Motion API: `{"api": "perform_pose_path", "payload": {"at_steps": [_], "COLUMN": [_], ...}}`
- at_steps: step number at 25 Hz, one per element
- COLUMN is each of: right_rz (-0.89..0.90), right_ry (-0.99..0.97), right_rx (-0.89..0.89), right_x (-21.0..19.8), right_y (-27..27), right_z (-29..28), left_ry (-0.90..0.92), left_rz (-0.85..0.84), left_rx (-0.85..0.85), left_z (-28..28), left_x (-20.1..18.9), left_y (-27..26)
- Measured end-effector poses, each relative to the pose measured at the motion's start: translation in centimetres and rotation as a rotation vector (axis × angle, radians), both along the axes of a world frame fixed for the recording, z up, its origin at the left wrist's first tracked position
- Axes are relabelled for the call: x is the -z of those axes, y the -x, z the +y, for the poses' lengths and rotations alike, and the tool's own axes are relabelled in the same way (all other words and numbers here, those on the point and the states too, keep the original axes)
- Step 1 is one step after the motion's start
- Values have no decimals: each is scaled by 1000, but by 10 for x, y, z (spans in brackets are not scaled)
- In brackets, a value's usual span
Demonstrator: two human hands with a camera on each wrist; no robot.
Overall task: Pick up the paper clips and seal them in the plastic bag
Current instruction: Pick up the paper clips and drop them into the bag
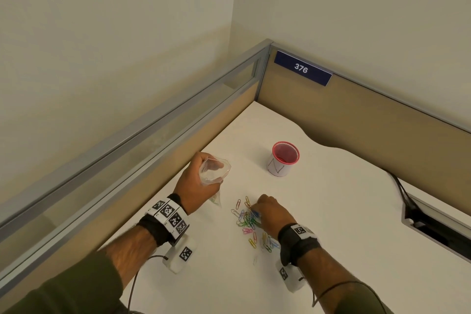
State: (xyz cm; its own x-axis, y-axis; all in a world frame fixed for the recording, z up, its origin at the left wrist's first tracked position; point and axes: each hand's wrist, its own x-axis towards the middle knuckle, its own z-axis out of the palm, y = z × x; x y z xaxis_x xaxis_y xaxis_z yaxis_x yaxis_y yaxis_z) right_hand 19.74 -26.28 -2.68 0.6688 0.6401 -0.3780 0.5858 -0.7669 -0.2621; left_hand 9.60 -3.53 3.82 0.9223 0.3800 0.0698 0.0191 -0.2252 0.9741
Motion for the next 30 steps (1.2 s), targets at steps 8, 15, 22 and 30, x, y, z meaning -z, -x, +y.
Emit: {"api": "perform_pose_path", "payload": {"at_steps": [8,15,22,30], "right_rz": [53,-155,3,115], "right_ry": [39,80,-208,-821], "right_rx": [108,29,404,599], "right_x": [0,8,-12,-114], "right_y": [21,27,10,12], "right_z": [16,19,-6,-24], "left_ry": [14,6,5,-6], "left_rz": [-5,-1,12,24], "left_rx": [32,24,43,79], "left_z": [-19,-26,-35,-52], "left_x": [6,5,7,11], "left_y": [-4,-7,-10,-14]}}
